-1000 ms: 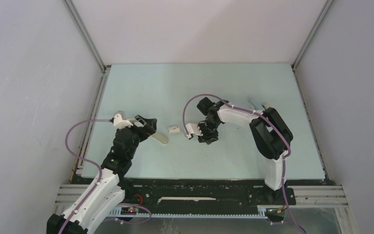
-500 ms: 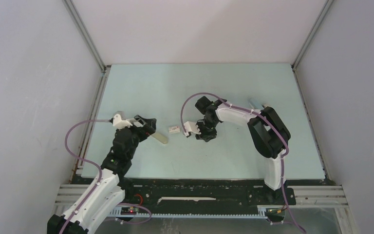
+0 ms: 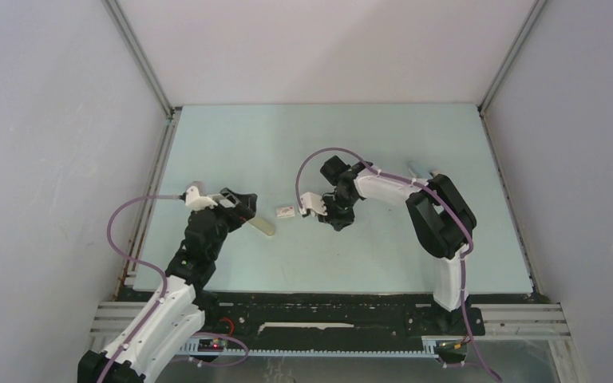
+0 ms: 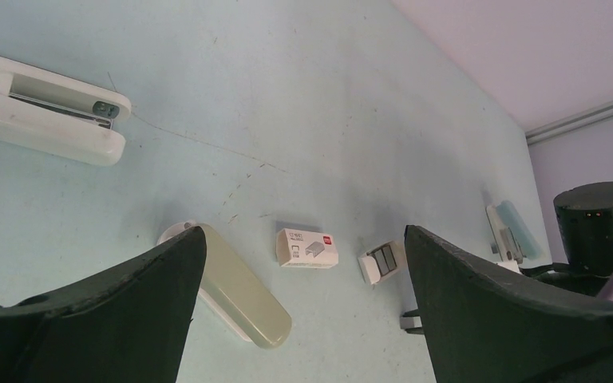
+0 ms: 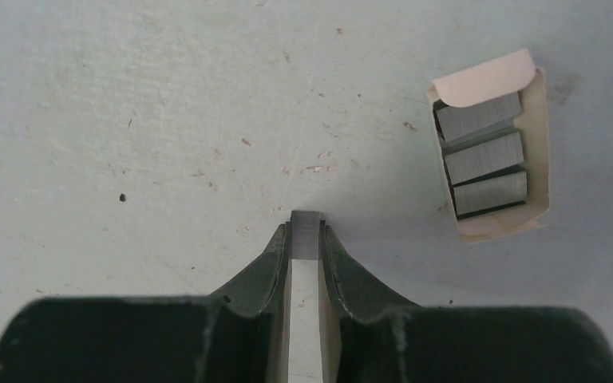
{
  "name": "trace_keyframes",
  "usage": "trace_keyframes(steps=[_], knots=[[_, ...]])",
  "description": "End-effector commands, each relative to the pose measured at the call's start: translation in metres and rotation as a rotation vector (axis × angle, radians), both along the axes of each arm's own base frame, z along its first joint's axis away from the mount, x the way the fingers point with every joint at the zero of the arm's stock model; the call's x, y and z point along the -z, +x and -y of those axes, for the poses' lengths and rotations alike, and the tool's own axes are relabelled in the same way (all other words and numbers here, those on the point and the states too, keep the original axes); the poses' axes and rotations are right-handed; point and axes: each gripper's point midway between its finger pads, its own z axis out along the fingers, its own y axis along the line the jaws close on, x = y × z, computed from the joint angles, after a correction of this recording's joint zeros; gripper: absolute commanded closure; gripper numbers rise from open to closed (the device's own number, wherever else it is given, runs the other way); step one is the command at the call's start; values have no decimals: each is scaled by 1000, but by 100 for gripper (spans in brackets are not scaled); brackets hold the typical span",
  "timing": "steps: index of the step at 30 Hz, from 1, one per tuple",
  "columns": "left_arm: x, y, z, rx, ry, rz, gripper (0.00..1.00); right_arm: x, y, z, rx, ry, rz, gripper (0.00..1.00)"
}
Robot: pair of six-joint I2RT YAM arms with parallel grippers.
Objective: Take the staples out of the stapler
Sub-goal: Pick up the staple from the center of the board, then place the staple in the staple box.
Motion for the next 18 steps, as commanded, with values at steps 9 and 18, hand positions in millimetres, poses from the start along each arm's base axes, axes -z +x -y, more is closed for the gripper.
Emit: trace_keyframes(steps=[9,18], knots=[[-1,2,2,4,-33,13,0,-35,25,-16,317,98,-54,82],[-1,1,2,3,-40,15,0,-63,45,-34,508,176,-123,82]])
